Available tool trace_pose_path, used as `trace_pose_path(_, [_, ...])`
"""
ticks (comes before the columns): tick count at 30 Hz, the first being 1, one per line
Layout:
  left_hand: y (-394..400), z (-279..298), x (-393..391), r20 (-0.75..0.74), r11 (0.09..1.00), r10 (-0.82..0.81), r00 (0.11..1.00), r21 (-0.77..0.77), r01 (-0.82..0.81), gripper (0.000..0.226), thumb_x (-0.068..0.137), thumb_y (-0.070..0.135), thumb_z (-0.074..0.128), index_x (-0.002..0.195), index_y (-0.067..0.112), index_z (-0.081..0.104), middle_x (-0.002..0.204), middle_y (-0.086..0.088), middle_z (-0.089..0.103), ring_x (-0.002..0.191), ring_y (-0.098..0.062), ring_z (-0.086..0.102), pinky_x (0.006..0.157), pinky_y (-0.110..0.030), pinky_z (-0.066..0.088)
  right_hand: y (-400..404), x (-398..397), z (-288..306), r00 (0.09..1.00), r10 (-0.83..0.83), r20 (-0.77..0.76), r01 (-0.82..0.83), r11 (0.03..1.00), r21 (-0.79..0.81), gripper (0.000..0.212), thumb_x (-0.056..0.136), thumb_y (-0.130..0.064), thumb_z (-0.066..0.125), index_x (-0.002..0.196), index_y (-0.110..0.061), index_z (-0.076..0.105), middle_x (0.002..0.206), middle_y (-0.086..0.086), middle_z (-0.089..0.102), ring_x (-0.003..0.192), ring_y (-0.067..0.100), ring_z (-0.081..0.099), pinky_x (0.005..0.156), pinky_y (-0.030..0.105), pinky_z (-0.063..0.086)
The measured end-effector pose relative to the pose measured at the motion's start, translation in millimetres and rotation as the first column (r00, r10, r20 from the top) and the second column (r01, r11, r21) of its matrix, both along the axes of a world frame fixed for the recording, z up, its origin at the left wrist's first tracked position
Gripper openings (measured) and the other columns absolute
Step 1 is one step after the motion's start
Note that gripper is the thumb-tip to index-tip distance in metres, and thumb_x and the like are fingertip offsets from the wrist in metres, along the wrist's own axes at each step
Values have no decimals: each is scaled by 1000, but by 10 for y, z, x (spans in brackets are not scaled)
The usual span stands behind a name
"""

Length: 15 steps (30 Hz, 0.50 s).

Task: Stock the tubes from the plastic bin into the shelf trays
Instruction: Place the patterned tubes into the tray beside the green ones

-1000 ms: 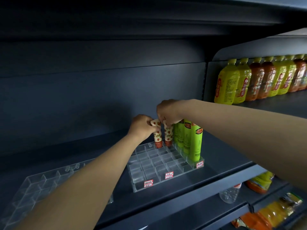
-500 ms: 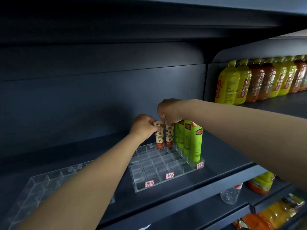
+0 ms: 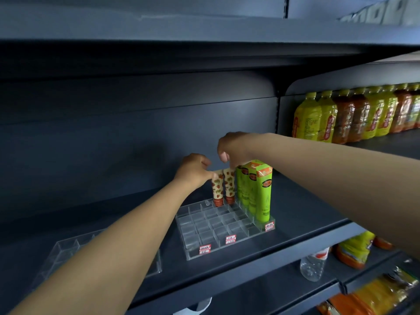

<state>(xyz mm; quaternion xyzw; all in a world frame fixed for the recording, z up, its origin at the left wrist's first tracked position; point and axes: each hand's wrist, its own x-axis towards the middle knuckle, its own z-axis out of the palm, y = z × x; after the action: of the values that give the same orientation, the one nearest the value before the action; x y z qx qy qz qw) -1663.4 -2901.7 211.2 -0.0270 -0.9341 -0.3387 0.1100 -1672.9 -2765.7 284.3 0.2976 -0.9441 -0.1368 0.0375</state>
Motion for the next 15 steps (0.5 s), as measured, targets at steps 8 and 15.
trace_pose_path(8, [-41, 404, 451, -50, 926, 3, 999, -376, -22, 72, 74, 33, 76, 136, 18, 42, 139, -3, 38, 126, -23, 42, 100, -34, 41, 162, 395, 212, 998, -9, -68, 8, 1000, -19, 63, 77, -32, 74, 132, -19, 45, 127, 4, 53, 116, 25, 49, 83, 29, 39])
trace_pose_path(15, [-2, 576, 1006, -82, 814, 3, 997, -578, -50, 97, 71, 43, 76, 147, 22, 20, 152, -6, 22, 140, -27, 21, 110, -41, 30, 327, 906, 235, 984, -63, -167, 54, 997, -57, 100, 69, -55, 73, 146, -15, 23, 144, 8, 36, 134, 28, 30, 104, 42, 34])
